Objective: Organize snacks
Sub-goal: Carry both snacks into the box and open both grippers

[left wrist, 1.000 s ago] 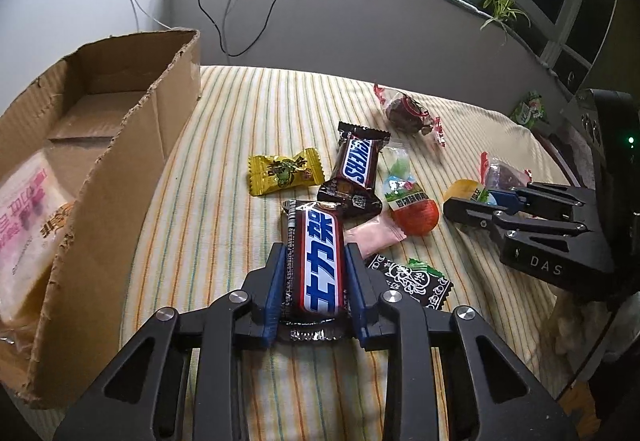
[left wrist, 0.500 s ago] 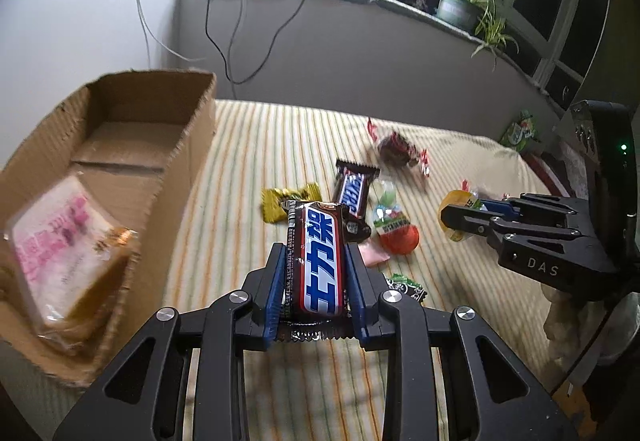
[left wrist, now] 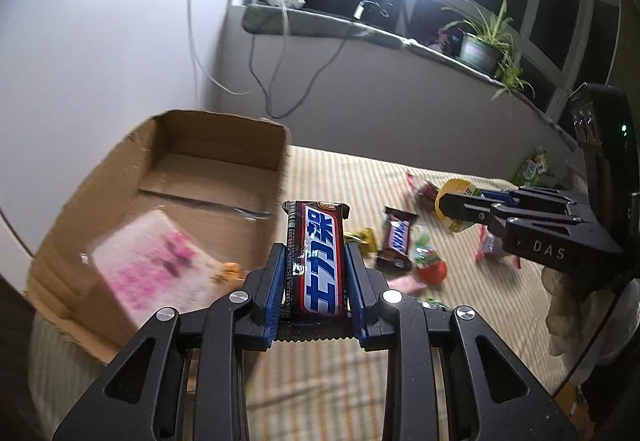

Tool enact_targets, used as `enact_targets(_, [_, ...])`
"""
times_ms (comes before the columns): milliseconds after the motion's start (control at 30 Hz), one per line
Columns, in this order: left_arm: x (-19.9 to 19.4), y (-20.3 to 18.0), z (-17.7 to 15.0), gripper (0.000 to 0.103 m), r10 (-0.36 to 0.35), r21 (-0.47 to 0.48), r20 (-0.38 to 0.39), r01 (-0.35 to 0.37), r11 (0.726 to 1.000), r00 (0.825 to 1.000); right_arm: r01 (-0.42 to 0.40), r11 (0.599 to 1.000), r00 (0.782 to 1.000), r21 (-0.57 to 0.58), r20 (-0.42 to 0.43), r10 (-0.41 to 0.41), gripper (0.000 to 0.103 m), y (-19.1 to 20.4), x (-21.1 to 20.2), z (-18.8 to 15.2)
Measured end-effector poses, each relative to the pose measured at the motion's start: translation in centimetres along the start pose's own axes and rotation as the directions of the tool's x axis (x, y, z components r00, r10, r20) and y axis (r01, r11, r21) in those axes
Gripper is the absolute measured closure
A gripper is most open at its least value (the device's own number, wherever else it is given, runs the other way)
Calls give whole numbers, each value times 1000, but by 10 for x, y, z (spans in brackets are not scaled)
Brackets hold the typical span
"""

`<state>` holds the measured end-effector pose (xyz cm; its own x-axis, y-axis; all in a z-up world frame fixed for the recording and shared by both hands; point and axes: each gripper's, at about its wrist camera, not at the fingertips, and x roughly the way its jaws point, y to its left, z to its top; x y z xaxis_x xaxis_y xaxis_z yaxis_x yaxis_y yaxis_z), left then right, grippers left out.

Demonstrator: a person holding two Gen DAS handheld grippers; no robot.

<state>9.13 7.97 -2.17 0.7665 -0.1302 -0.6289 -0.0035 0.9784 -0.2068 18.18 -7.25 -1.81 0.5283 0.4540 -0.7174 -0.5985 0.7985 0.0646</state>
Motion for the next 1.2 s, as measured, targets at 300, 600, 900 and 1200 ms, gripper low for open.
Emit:
enact_targets(300, [-11, 34, 1, 76, 48, -46, 16, -48, 998, 999, -62, 997, 998, -54, 20, 64, 81, 43, 16, 37])
enact_targets(600, [-14, 58, -1, 76, 86, -73, 13, -85, 994, 996, -121, 989, 993, -90, -2, 121, 81, 81, 46, 60])
enact_targets(900, [-13, 70, -1, 76, 111, -80, 5, -110, 991, 994, -161, 982, 987, -95, -46, 157, 81, 103, 76, 68])
enact_targets(1200, [-9, 73, -2, 76, 115, -80, -3, -115, 990, 993, -183, 979, 982, -91, -73, 177, 81, 109, 92, 70])
